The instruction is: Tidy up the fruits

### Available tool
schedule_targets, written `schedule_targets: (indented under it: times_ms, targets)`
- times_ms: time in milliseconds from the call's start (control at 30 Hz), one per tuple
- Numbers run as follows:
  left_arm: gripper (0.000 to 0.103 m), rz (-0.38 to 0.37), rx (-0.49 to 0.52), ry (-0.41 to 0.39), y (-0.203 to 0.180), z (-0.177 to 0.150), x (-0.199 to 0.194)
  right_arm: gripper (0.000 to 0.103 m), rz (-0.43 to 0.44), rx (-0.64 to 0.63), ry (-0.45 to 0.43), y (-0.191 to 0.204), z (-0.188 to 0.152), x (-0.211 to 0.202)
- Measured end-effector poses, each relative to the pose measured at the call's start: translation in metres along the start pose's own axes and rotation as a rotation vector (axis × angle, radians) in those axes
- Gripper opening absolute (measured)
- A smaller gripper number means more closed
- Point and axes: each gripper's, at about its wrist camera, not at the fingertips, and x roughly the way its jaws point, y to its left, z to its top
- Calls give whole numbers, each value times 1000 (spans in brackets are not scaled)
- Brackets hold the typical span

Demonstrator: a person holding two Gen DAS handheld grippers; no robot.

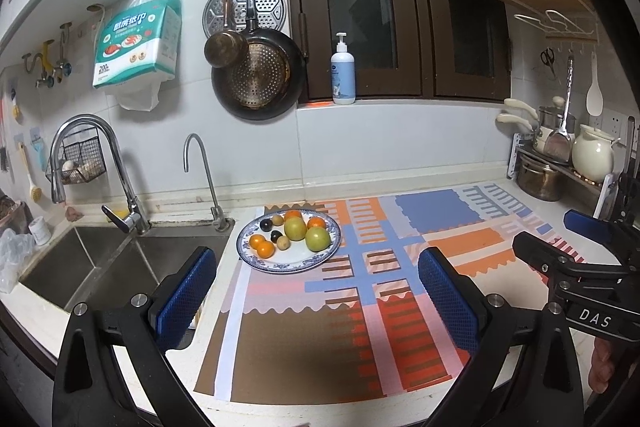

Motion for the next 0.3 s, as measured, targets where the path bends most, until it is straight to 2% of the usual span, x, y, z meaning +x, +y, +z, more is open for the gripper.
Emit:
schedule_targets:
  times_ms: [300]
  targets:
    - [103, -5, -17, 2, 3, -1, 3, 89, 0, 1, 6, -2, 1, 3]
